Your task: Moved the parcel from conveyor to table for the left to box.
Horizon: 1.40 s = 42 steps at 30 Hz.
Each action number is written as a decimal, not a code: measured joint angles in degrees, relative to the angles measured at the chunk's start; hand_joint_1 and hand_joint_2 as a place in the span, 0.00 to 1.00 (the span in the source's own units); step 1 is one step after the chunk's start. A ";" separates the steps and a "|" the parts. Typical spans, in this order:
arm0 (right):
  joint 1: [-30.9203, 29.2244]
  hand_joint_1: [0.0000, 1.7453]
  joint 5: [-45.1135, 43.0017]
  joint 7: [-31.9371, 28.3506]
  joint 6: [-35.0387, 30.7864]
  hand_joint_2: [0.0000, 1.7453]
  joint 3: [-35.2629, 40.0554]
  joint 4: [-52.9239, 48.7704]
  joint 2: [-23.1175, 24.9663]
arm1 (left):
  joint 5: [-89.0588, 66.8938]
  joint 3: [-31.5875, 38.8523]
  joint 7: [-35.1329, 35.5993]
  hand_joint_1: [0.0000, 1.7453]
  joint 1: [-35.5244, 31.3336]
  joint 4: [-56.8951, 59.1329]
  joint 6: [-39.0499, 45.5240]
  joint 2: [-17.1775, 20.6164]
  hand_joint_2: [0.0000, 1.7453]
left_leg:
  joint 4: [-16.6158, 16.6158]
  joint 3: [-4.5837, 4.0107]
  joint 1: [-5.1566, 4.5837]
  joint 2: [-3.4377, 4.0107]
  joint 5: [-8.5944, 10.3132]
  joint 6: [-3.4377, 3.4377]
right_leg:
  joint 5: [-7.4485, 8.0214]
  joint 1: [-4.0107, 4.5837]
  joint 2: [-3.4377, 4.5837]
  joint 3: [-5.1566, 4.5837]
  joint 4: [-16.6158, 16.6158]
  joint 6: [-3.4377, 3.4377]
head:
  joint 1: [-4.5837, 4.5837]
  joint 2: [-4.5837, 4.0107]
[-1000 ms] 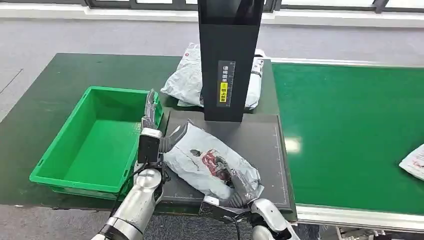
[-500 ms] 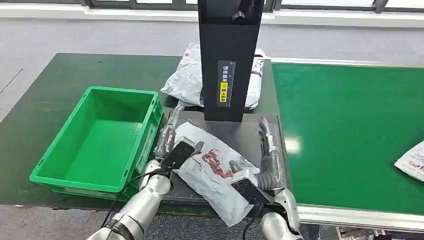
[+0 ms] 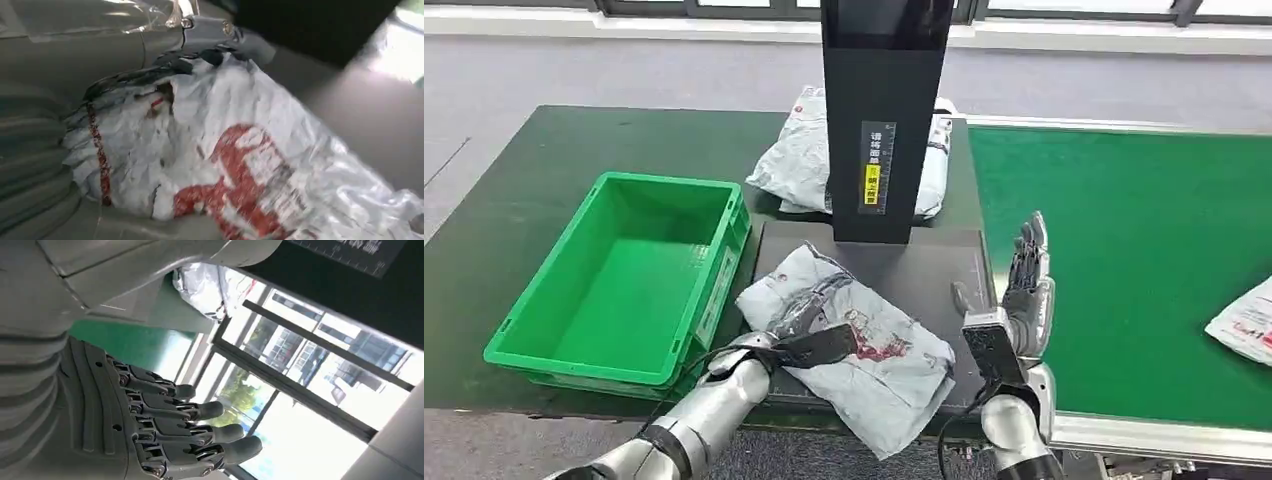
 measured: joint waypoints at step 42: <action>7.91 0.00 -1.77 2.12 1.97 1.00 -2.93 -6.38 0.94 | -29.67 20.76 7.83 1.00 -6.55 -27.21 37.41 3.17 1.00 | 0.00 -0.03 0.00 0.11 0.08 -0.10 | 0.08 0.01 0.15 -0.16 0.09 -0.07 | 0.02 0.00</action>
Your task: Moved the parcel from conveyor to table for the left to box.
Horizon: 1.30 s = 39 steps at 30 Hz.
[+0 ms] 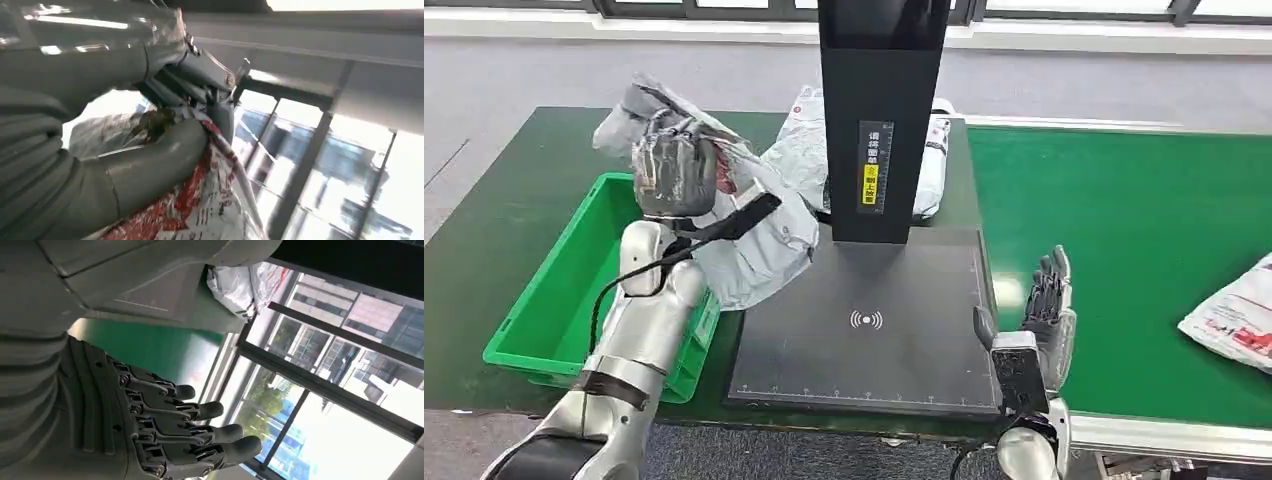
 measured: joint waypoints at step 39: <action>0.48 0.00 6.36 6.01 5.70 1.00 -0.11 0.48 0.44 | -8.35 1.84 36.25 0.00 -3.06 22.84 -6.95 15.10 1.00 | 0.00 0.00 0.00 0.53 0.03 -0.11 | 0.06 0.01 0.50 -0.34 0.16 -0.14 | -0.02 0.00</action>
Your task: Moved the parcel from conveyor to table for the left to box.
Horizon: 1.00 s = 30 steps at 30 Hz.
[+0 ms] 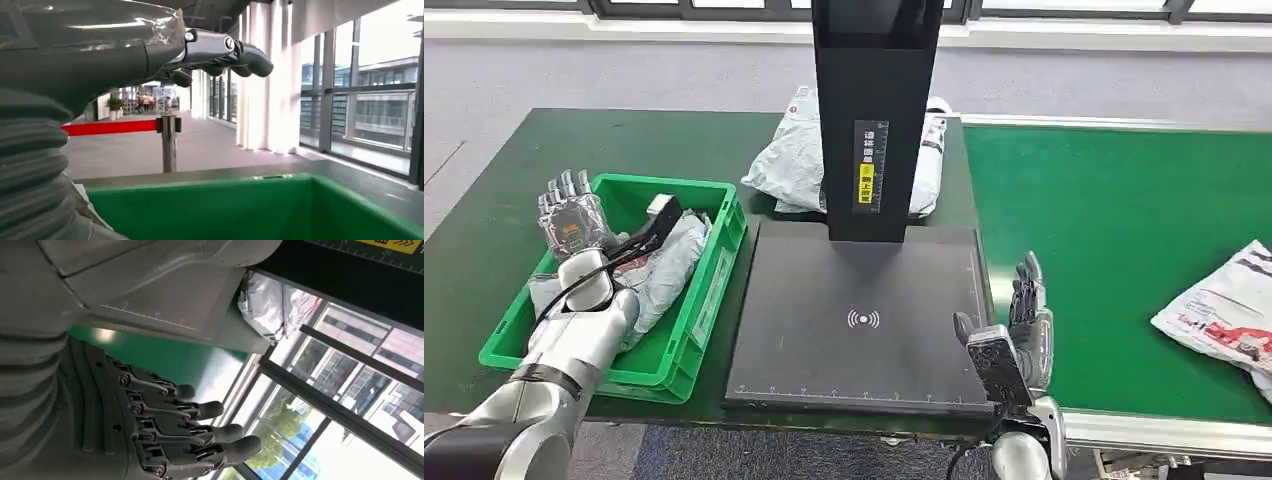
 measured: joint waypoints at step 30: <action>-10.95 0.00 -8.81 -6.86 0.99 1.00 1.44 12.37 2.10 | 68.45 -5.17 -52.65 0.00 10.07 -17.55 -20.24 -18.55 1.00 | 0.06 -0.16 -0.06 -0.40 0.00 0.00 | 0.03 -0.06 -0.34 0.07 -0.01 0.05 | 0.02 0.00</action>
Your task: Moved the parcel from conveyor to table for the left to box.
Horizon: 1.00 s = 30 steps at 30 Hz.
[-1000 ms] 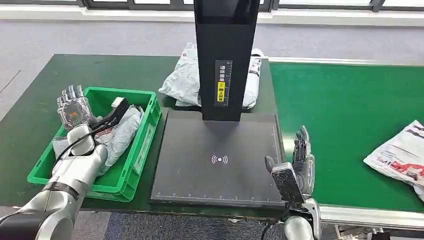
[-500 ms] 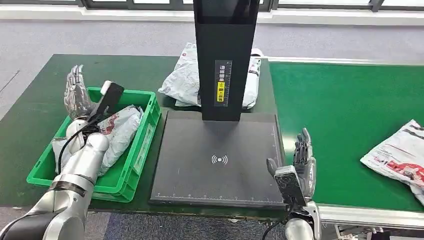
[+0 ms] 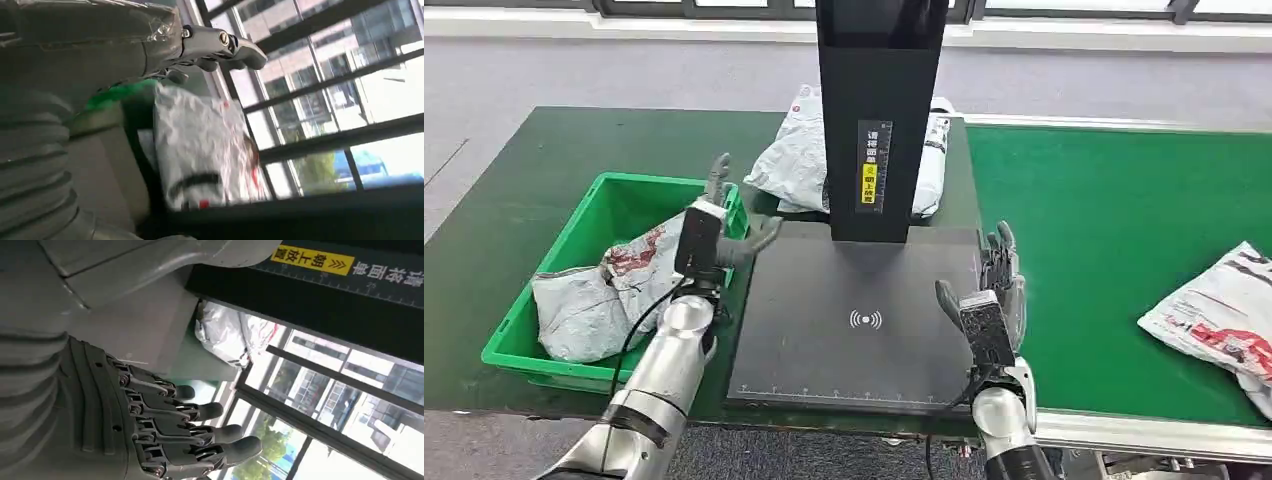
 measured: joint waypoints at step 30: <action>0.11 0.00 5.05 2.08 -8.33 1.00 0.39 0.68 -1.03 | 3.69 -9.65 -0.98 0.00 -3.48 7.30 0.26 -4.33 1.00 | 0.01 0.00 0.00 0.00 0.00 0.00 | -0.01 0.00 -0.04 -0.03 0.00 0.01 | 0.00 -0.02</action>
